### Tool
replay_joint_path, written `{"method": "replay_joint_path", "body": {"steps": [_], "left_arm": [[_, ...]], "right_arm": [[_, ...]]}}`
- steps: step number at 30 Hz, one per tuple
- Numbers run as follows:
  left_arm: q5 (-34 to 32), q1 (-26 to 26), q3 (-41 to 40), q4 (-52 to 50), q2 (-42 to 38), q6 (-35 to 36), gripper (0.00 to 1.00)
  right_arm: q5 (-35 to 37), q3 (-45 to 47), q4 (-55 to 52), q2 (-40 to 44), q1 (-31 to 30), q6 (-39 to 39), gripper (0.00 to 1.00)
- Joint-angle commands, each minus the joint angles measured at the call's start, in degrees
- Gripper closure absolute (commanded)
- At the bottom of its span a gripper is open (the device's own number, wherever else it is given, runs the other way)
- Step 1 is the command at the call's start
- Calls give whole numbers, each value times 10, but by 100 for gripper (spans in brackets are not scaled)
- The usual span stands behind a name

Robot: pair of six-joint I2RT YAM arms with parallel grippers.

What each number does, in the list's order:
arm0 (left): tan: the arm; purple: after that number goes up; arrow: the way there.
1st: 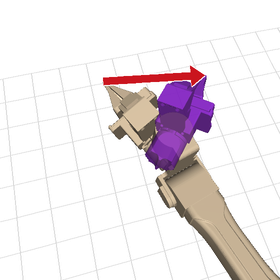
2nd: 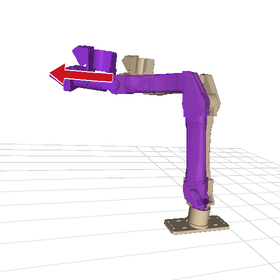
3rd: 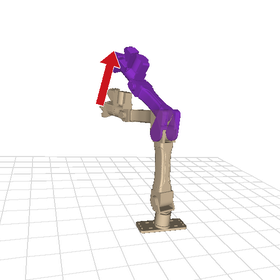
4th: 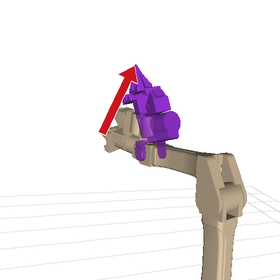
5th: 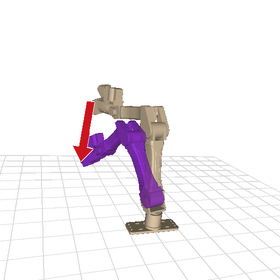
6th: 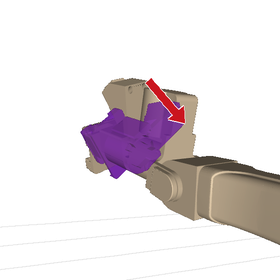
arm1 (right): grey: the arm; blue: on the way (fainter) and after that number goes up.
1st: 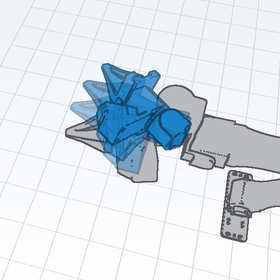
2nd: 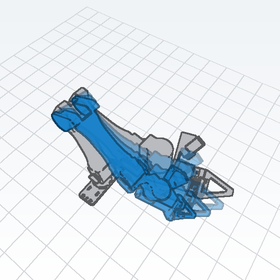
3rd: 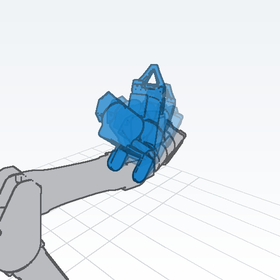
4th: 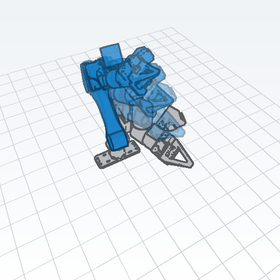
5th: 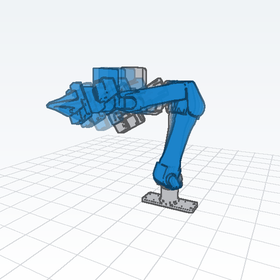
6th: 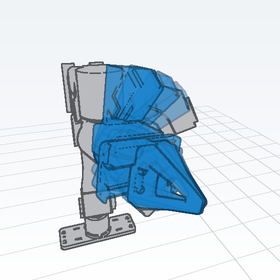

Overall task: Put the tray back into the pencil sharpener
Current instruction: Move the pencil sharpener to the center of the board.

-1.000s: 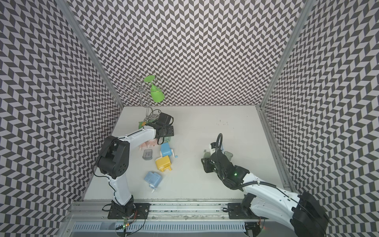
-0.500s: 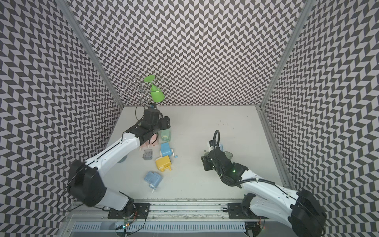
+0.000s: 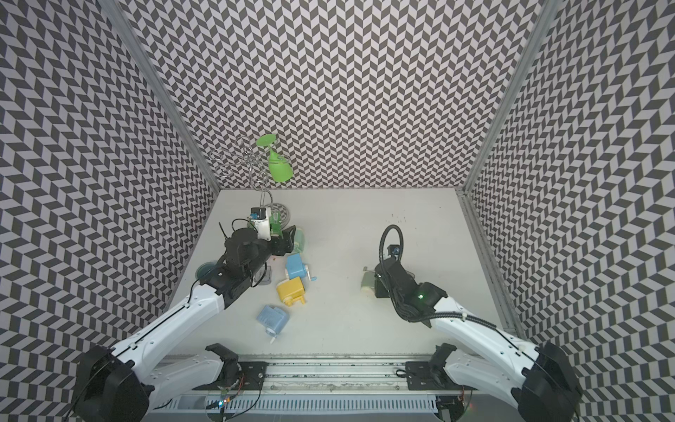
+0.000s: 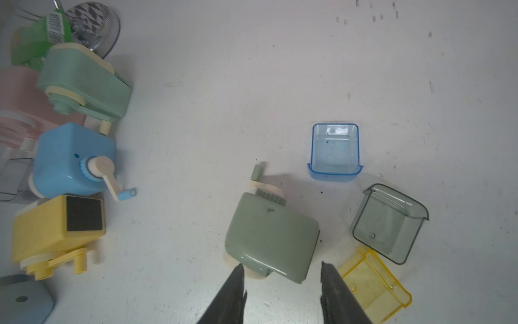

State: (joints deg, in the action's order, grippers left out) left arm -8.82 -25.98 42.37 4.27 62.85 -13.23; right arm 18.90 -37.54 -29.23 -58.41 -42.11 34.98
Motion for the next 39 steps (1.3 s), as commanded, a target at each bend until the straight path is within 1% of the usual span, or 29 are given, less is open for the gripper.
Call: {"method": "replay_joint_path", "body": {"steps": [1,3,4,11,16,22,28,34,37,39], "left_arm": [[34,2,25,8,10,-3,14],[45,2,33,2,12,-5,14],[45,2,34,0,12,-9,14],[48,2,22,9,-8,-17,14],[51,7,23,9,-10,-20,14],[56,9,22,11,-10,-21,14],[67,15,23,13,-7,-25,14],[73,21,25,11,-1,-27,14],[73,22,25,10,3,-27,14],[73,22,25,9,4,-27,14]], "right_arm": [[-12,3,7,9,8,67,51],[-34,2,34,-1,8,72,47],[-43,1,46,-11,8,71,43],[-55,-38,59,-109,8,39,0],[-50,-60,71,-192,8,34,1],[-53,-74,90,-254,8,46,1],[-107,-81,130,-279,-5,30,1],[-151,-131,142,-322,-54,29,1],[-153,-149,142,-332,-61,31,1],[-132,-156,130,-327,-60,29,1]]}}
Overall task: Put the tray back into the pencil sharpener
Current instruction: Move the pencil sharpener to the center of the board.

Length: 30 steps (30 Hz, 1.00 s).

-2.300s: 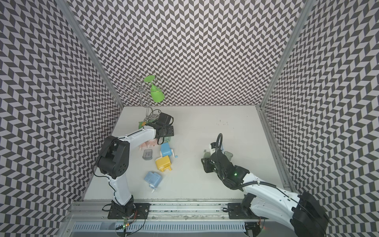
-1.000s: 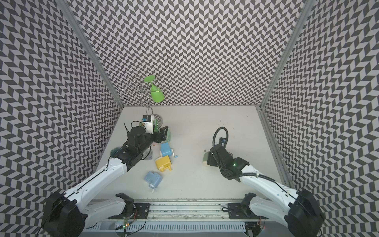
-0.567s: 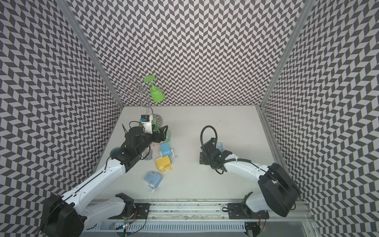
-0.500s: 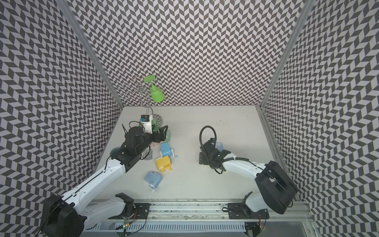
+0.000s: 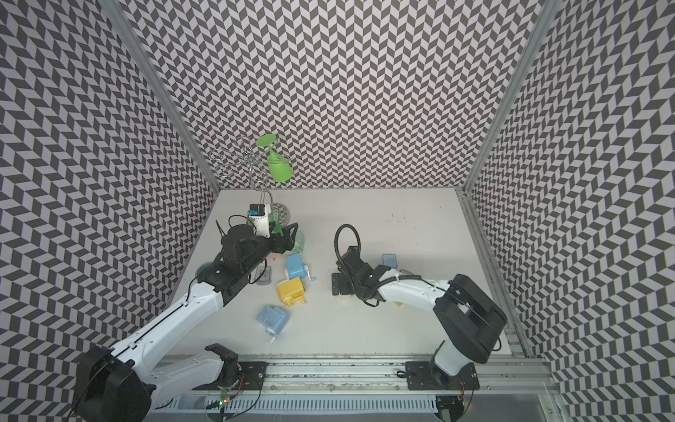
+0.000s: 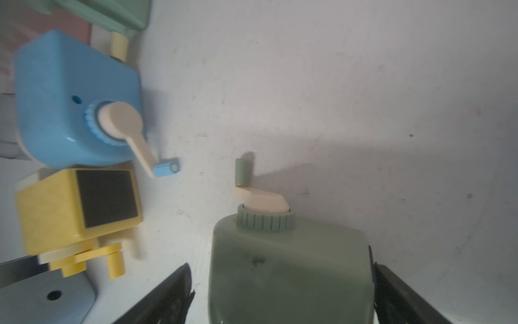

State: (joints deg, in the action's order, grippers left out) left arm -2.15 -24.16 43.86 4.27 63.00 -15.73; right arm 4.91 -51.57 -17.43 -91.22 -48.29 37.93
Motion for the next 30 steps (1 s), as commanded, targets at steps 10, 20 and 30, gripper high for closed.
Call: {"method": "replay_joint_path", "body": {"steps": [10,20,30], "left_arm": [[15,7,15,5,4,-2,14],[14,7,14,4,2,-1,14],[15,7,17,1,3,1,14]], "right_arm": [[138,71,-48,184,132,-18,6],[74,164,-27,245,307,-8,36],[-5,195,5,210,366,7,64]]}}
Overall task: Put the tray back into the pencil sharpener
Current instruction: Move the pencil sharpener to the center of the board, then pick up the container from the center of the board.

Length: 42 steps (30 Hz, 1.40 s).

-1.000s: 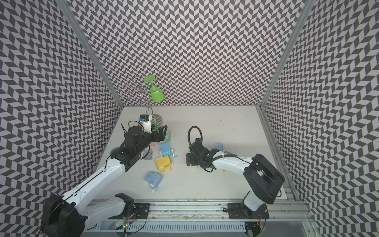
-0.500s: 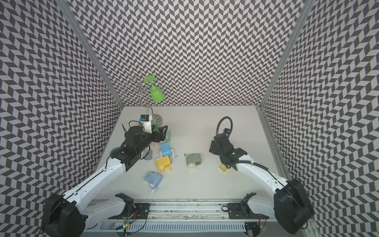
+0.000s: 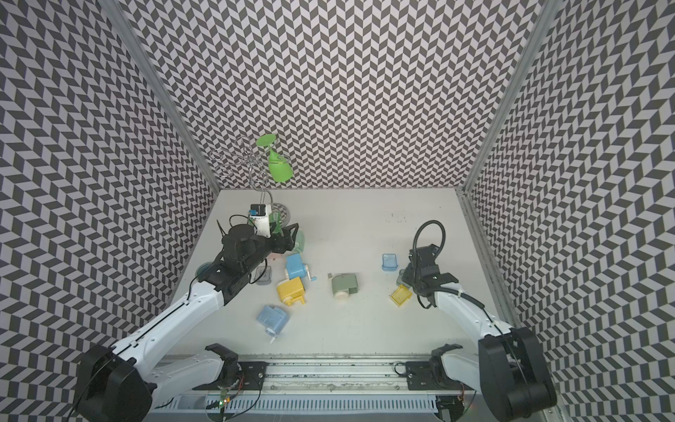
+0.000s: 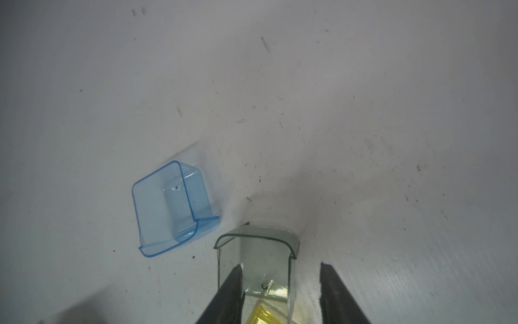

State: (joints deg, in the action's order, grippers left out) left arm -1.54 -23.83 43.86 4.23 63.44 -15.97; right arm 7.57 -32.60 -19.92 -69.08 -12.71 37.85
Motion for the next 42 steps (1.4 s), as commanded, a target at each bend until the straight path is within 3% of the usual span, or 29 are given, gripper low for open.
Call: {"method": "replay_joint_path", "body": {"steps": [1,4,10,16,23,25,28,31,38,42], "left_arm": [[11,4,17,1,-2,3,14],[13,4,17,1,-3,3,14],[13,4,17,0,-5,4,14],[12,4,18,-1,-5,4,14],[12,4,17,-1,-5,5,14],[11,4,17,-1,-5,6,14],[9,4,17,-2,-5,6,14],[8,4,17,-2,-5,7,13],[8,4,17,-2,-2,7,13],[10,4,16,-1,2,5,13]], "right_arm": [[-42,6,32,-18,14,4,69],[-58,10,41,-33,21,3,76],[-69,19,55,-43,27,4,77],[-68,20,63,-45,31,2,88],[-65,20,69,-34,34,-2,93],[-66,19,71,-37,34,-3,93],[-69,19,73,-48,36,-7,84],[-73,20,80,-55,36,-7,84],[-71,14,81,-57,39,-10,100],[-49,-18,66,-16,46,-24,100]]}}
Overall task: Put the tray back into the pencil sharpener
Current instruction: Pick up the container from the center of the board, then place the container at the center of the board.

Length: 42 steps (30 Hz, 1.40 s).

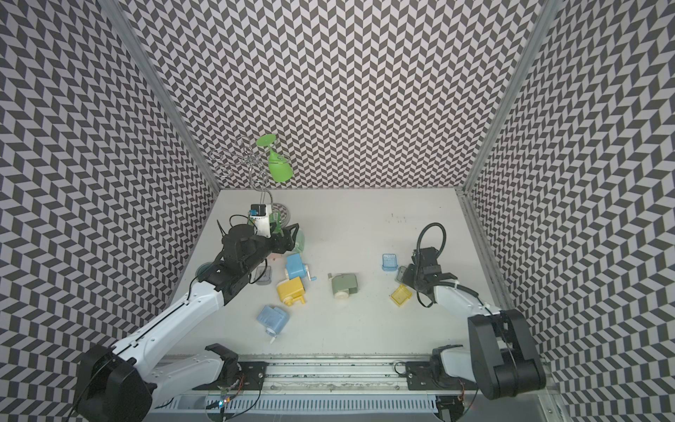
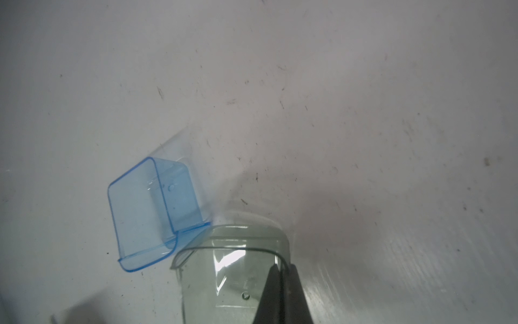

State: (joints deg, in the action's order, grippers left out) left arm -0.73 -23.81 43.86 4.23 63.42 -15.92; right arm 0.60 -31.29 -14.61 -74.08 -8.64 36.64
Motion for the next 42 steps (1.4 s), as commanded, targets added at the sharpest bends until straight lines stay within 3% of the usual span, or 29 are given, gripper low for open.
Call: {"method": "replay_joint_path", "body": {"steps": [1,4,9,14,17,21,35,42], "left_arm": [[3,5,17,-2,3,5,13],[4,4,18,-3,4,4,13],[4,4,16,-2,3,3,13],[8,5,18,-2,7,1,13],[7,4,18,-4,7,0,13],[6,5,17,-2,3,0,13],[-8,4,13,-6,-2,3,12],[-9,4,13,-5,0,4,12]], "right_arm": [[26,-45,2,43,6,-18,100],[25,-85,-36,69,6,-32,100],[-39,-95,-88,140,-14,-14,100],[-7,-60,-146,222,-227,155,100],[9,-38,-165,233,-312,233,100],[28,-2,-158,222,-378,288,100],[14,56,-60,99,-397,351,97],[-11,60,-42,94,-398,336,69]]}}
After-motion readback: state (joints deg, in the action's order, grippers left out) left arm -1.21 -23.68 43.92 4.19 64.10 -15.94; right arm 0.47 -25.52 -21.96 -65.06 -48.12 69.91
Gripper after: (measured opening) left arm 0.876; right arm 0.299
